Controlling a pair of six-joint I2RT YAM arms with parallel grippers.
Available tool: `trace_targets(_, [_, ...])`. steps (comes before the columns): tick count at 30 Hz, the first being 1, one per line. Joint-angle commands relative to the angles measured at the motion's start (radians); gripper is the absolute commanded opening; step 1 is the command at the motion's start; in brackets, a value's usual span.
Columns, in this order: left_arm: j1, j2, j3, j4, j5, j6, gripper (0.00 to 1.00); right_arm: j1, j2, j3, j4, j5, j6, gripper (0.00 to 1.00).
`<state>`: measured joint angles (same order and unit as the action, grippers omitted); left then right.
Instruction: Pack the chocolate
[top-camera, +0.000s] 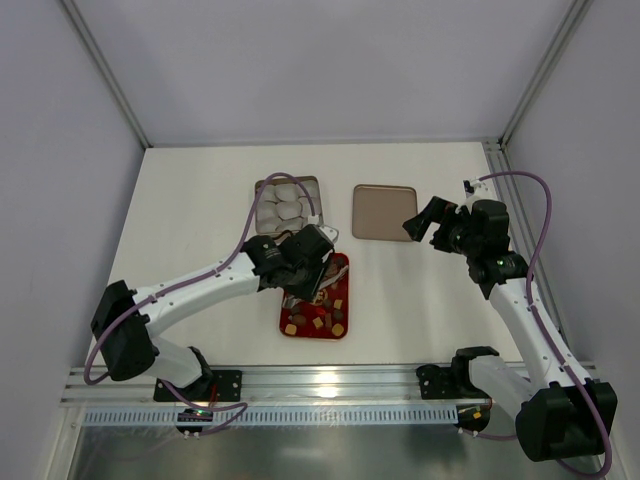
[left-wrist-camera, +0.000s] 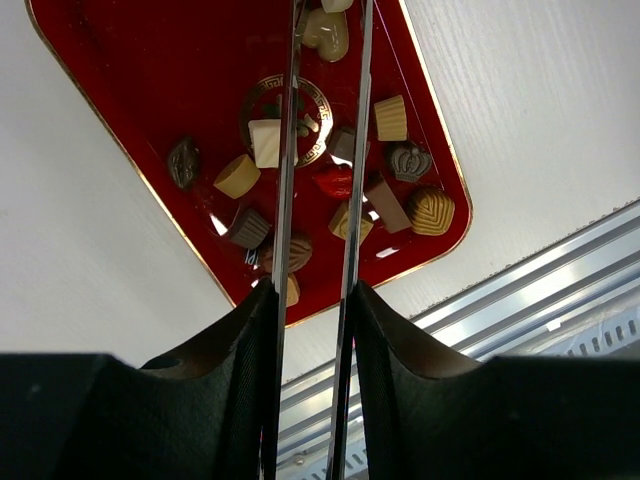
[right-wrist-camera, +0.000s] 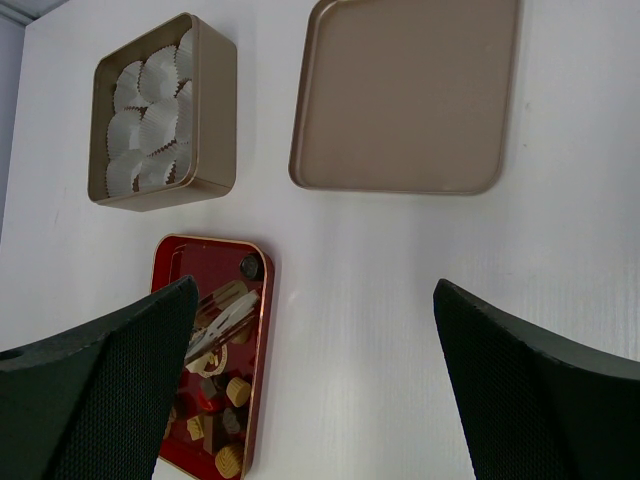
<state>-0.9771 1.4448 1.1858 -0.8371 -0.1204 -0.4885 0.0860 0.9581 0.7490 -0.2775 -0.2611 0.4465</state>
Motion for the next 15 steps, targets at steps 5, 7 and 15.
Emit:
trace_targets(5, [-0.005,-0.004,0.005,0.038,-0.025,0.014,0.27,0.006,-0.007,0.016,0.017,0.008,-0.015,1.0])
trace_targets(7, [-0.005,-0.009,0.008,0.038,-0.035,0.016,0.24,0.006,-0.007,0.016,0.017,0.008,-0.015,1.0])
trace_targets(15, [-0.005,-0.06,0.034,0.017,-0.079,0.024,0.21,0.006,-0.007,0.019,0.015,0.005,-0.017,1.0])
